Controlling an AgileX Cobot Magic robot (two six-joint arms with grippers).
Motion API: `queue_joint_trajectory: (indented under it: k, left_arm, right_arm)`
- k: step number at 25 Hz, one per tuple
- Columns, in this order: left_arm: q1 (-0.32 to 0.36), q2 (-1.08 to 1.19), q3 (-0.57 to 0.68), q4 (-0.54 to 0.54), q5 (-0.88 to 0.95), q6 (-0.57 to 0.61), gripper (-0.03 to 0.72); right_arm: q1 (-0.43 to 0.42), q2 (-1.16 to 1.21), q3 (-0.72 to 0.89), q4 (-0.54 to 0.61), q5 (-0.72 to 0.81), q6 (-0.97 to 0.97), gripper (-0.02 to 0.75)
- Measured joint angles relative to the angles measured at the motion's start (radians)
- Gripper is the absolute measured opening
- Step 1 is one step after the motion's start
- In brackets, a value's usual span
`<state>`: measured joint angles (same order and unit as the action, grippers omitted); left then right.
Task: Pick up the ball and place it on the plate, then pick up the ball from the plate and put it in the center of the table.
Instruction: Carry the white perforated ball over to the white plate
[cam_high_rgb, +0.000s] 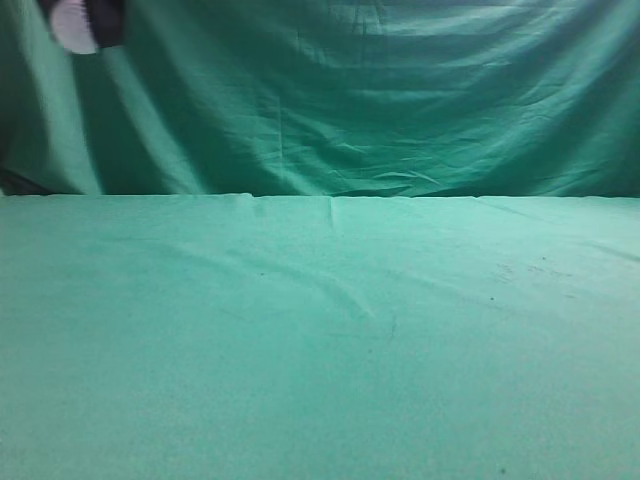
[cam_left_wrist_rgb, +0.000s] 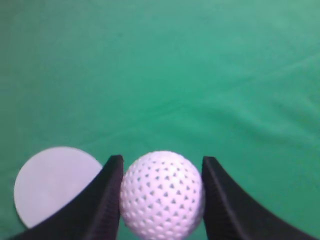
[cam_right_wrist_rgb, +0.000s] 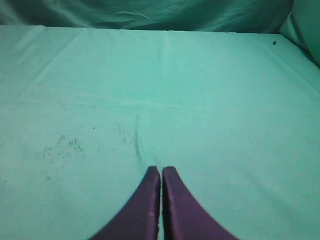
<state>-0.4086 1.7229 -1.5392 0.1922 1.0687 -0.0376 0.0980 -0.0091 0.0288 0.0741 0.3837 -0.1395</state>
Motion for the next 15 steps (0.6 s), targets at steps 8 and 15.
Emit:
queue_joint_trajectory:
  k: [8, 15]
  left_arm:
    - [0.143, -0.196, 0.275, 0.032, -0.058, -0.091, 0.305]
    - [0.369, -0.27, 0.366, -0.021, -0.078, -0.046, 0.305]
  right_arm:
    - [0.0, 0.0, 0.0, 0.0, 0.0, -0.004, 0.0]
    - [0.0, 0.0, 0.0, 0.211, -0.229, 0.052, 0.0]
